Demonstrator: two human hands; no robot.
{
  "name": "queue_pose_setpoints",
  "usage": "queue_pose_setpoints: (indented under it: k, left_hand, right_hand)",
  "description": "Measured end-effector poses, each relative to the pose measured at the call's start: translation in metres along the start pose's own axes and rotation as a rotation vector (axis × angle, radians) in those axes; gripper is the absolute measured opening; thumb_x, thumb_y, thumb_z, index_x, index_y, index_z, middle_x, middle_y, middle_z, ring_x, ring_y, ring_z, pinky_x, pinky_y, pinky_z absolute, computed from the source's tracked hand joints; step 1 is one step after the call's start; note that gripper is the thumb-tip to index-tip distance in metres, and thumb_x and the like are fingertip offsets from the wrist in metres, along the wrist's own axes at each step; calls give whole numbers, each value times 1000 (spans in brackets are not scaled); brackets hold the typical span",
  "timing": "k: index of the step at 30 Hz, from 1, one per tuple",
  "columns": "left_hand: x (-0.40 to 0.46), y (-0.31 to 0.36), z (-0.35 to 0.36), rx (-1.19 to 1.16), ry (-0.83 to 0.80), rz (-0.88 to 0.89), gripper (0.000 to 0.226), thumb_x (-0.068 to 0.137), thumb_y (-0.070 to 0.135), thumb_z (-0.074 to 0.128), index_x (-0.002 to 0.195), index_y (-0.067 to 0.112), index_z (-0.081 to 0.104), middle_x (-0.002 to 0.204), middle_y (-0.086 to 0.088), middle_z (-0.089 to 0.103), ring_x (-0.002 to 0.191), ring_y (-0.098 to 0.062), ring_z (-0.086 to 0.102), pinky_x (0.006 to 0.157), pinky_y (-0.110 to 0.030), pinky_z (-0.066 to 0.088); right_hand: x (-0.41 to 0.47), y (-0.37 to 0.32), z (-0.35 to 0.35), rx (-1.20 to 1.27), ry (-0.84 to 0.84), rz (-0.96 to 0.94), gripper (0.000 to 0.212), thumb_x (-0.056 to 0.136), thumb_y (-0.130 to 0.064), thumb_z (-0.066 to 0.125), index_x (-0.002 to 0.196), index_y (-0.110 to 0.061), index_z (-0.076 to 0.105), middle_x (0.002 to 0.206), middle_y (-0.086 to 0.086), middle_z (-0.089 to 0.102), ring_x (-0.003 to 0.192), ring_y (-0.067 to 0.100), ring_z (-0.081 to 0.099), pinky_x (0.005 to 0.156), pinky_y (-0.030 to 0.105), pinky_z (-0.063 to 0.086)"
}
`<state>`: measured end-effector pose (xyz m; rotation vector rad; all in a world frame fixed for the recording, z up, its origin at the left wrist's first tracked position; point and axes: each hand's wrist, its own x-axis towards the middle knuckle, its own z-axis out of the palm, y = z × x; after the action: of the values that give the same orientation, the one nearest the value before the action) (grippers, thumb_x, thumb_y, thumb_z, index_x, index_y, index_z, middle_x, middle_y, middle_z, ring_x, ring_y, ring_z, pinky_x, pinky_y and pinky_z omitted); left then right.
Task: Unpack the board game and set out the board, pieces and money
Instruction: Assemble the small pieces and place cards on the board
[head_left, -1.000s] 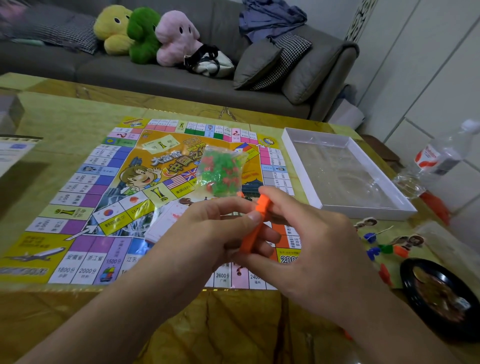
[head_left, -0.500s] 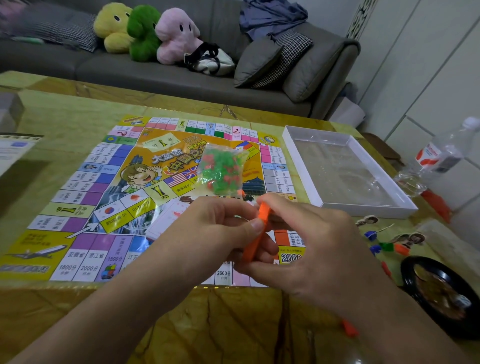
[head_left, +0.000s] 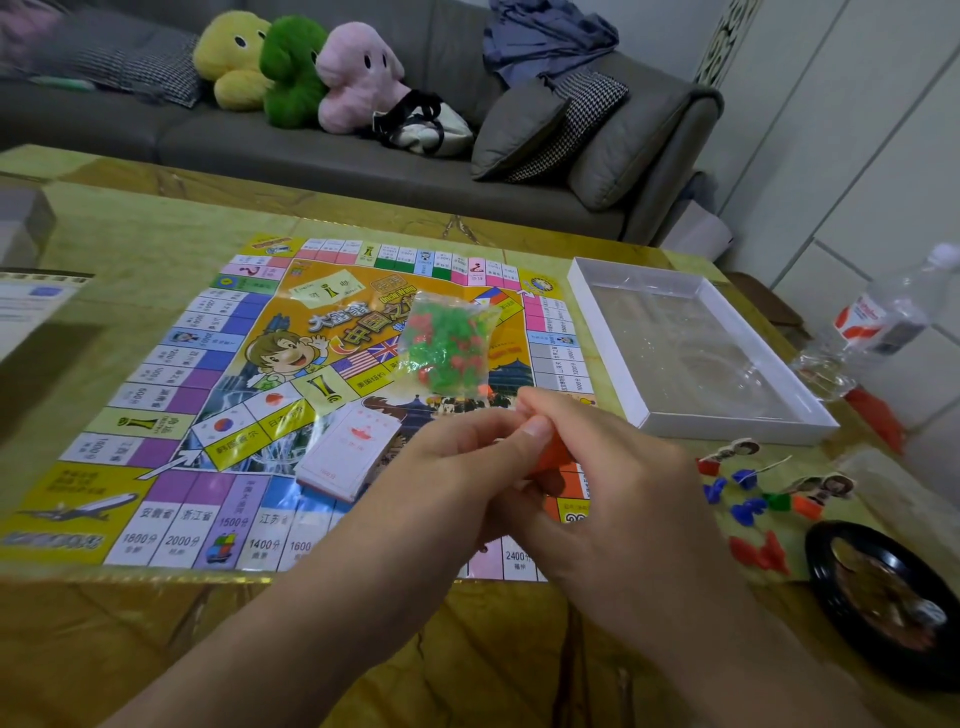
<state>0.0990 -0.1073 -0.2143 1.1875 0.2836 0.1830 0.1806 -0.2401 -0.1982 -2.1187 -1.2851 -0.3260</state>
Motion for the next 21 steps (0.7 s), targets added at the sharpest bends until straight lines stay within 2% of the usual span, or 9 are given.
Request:
queue_pose_setpoints:
  k: [3,5,8,11,13,17,21]
  left_hand:
    - [0,-3,5,-4,62,7,24,100,33,64,107,13,76,88,-13,68,79,-25,64,74,-38,51]
    - [0,-3,5,-3,93,20,22,103,29,60,102,15,77,82,-6,66,75,-21,61,77,-43,50]
    - [0,4,-2,54,77,28,24,103,26,59,102,12,78,86,-7,69,75,-23,62,77,-41,53]
    - [0,14,-9,82,1,-7,30,98,25,61,102,-2,74,75,-14,49,59,-17,49,66,-35,52]
    - [-1,19,-12,44,-62,-37,33,92,26,66,103,-3,75,72,-11,46,58,-16,43,61,-31,52]
    - [-4,22,-13,73,-180,-80,32,94,25,67,99,-5,74,68,-6,52,58,-15,41,59,-28,49]
    - [-4,20,-10,22,-205,-91,32,94,24,70,93,-8,72,70,-7,52,59,-16,41,57,-28,48]
  right_hand:
    - [0,-4,3,20,-23,-8,57,93,-44,63,143,-15,61,122,-9,71,108,2,61,89,5,43]
    - [0,-4,-1,99,-90,-5,59,93,-38,67,148,-19,57,132,-15,67,119,-7,58,96,3,42]
    - [5,2,-15,351,-232,80,52,97,-32,66,148,-30,59,136,-26,65,129,-8,56,104,15,48]
    - [13,12,-28,602,-334,156,39,102,-18,57,135,-32,70,132,-23,69,131,1,60,105,22,51]
    - [17,19,-31,651,-352,185,36,103,-9,58,127,-29,76,128,-14,71,128,10,62,102,27,54]
    - [19,24,-32,704,-410,256,27,98,-17,67,120,-26,80,115,-5,69,118,20,66,98,43,59]
    - [18,23,-35,758,-395,319,16,96,-22,71,110,-25,78,97,1,74,91,16,70,79,35,59]
